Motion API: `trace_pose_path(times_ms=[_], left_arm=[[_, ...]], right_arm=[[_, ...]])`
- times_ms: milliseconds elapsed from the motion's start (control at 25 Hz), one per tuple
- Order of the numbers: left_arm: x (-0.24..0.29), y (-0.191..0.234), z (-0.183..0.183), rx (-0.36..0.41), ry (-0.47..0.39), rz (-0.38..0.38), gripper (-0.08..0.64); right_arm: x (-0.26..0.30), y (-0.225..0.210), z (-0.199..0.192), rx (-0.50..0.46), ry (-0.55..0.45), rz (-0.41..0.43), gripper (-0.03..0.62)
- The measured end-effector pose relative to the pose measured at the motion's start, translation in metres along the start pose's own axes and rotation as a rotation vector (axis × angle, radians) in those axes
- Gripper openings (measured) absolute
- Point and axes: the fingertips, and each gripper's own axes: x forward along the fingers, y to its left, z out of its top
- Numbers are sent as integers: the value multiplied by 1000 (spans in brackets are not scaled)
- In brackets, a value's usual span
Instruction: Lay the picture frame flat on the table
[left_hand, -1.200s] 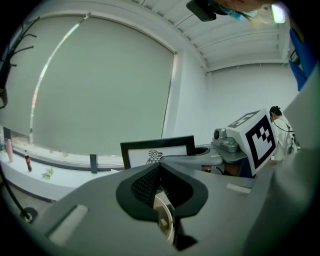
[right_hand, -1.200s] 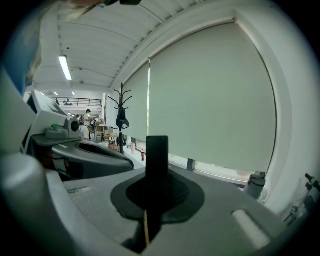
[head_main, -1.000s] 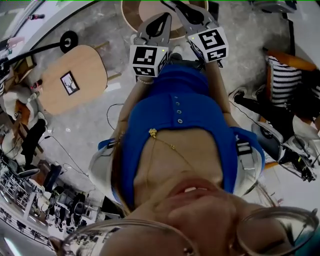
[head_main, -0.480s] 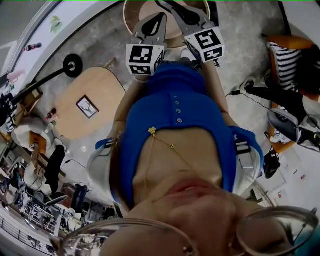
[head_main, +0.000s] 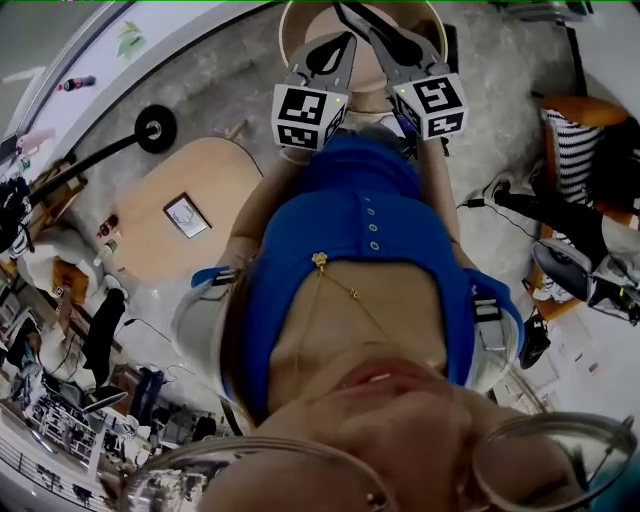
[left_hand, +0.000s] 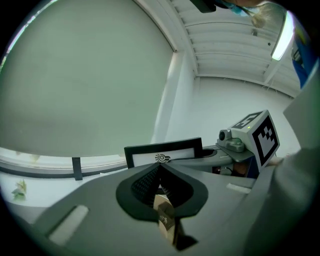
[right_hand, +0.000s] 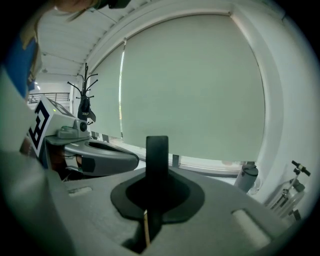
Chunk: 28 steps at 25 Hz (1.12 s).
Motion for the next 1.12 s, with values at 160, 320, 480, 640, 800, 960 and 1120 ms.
trace_pose_path(times_ms=[160, 320, 480, 640, 800, 960, 1120], left_arm=[[-7, 18, -7, -21, 0, 5, 0], [2, 23, -18, -30, 27, 36, 0], [30, 4, -27, -22, 42, 95, 0], [72, -24, -39, -73, 25, 195, 0], [101, -48, -55, -97, 19, 302, 0], [111, -51, -64, -98, 21, 352, 0], [107, -47, -65, -72, 19, 386, 0]], right_arm=[[19, 15, -2, -18, 31, 22, 11], [27, 15, -9, -39, 51, 67, 11], [15, -9, -22, -65, 57, 125, 11], [-2, -56, -43, -91, 72, 200, 11], [-17, -92, -58, -129, 97, 274, 11], [-11, -96, -67, -174, 96, 359, 11], [-6, -84, -81, -190, 122, 402, 11]])
